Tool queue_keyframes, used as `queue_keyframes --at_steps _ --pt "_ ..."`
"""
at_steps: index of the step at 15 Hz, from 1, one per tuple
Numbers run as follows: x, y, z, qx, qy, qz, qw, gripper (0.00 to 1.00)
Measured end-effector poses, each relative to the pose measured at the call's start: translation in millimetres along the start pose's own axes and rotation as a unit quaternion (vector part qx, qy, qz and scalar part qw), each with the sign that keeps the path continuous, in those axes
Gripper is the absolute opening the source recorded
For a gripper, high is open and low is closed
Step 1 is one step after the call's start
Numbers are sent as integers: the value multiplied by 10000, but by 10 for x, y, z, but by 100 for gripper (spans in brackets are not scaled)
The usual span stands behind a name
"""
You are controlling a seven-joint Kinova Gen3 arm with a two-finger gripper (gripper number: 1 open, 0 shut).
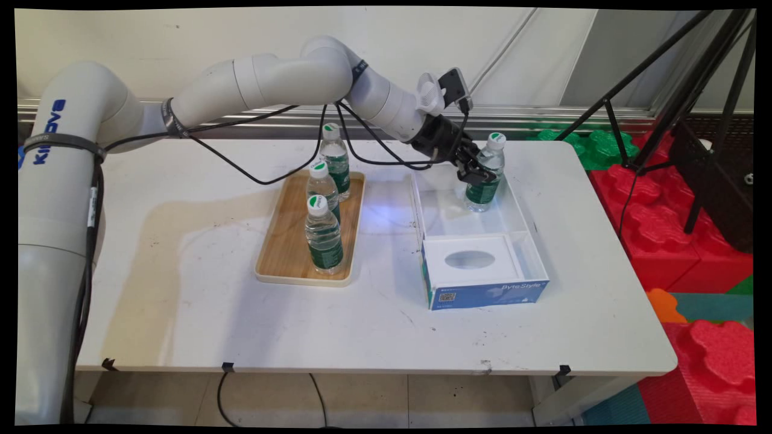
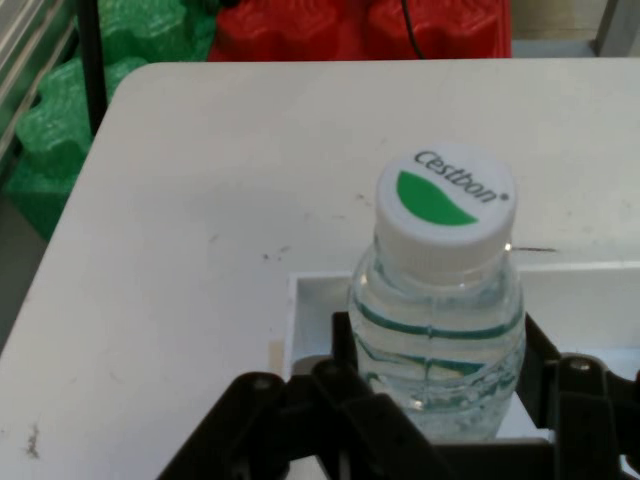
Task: Place the picked object on the tray
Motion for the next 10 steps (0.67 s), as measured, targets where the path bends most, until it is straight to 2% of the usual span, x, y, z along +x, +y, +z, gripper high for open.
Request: queue_keyframes --at_steps 10 --pt "63 64 -336 -9 154 23 9999 0"
